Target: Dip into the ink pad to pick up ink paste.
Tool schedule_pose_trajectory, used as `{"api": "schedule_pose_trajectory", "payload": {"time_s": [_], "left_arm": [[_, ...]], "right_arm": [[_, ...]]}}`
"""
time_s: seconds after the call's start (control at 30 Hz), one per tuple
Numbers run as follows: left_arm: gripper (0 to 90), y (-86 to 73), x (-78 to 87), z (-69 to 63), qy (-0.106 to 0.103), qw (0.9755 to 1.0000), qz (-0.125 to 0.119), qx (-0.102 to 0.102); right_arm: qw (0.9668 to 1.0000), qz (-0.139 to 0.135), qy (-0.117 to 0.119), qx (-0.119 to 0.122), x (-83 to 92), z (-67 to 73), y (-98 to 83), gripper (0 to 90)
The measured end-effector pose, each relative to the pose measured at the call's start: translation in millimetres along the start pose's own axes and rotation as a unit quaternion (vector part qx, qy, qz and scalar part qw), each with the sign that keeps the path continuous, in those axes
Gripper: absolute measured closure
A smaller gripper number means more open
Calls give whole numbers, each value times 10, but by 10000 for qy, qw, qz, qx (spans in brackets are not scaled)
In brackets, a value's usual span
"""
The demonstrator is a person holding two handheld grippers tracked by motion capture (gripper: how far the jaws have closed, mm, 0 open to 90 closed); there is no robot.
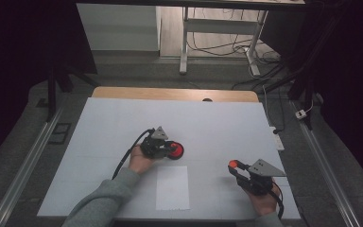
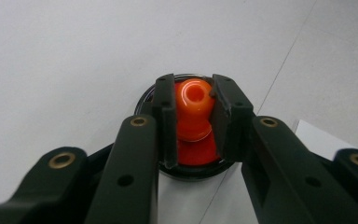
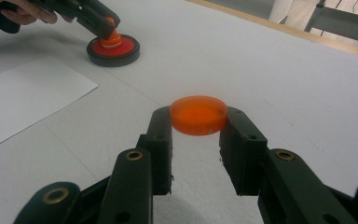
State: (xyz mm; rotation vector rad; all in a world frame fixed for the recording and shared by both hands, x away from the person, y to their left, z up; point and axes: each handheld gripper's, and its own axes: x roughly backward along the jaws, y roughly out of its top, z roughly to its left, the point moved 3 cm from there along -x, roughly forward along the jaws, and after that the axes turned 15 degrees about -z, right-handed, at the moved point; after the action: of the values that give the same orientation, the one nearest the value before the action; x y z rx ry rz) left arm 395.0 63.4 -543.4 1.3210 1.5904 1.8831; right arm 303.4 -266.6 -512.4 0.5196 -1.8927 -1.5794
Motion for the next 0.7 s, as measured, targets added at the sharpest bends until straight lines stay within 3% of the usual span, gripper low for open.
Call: {"api": "schedule_pose_trajectory", "payload": {"time_s": [0.27,0.47,0.7], "left_arm": [[724,15,2,4,2,10000,32,15],[723,110,118,5,-149,9988,-410,208],[723,148,160,-35,-240,9984,-444,238]], "right_arm": [[10000,-19,4,4,-2,-2,3,644],[10000,-1,-9,9,4,-16,4,644],[10000,-36,10,7,4,-1,14,644]]}}
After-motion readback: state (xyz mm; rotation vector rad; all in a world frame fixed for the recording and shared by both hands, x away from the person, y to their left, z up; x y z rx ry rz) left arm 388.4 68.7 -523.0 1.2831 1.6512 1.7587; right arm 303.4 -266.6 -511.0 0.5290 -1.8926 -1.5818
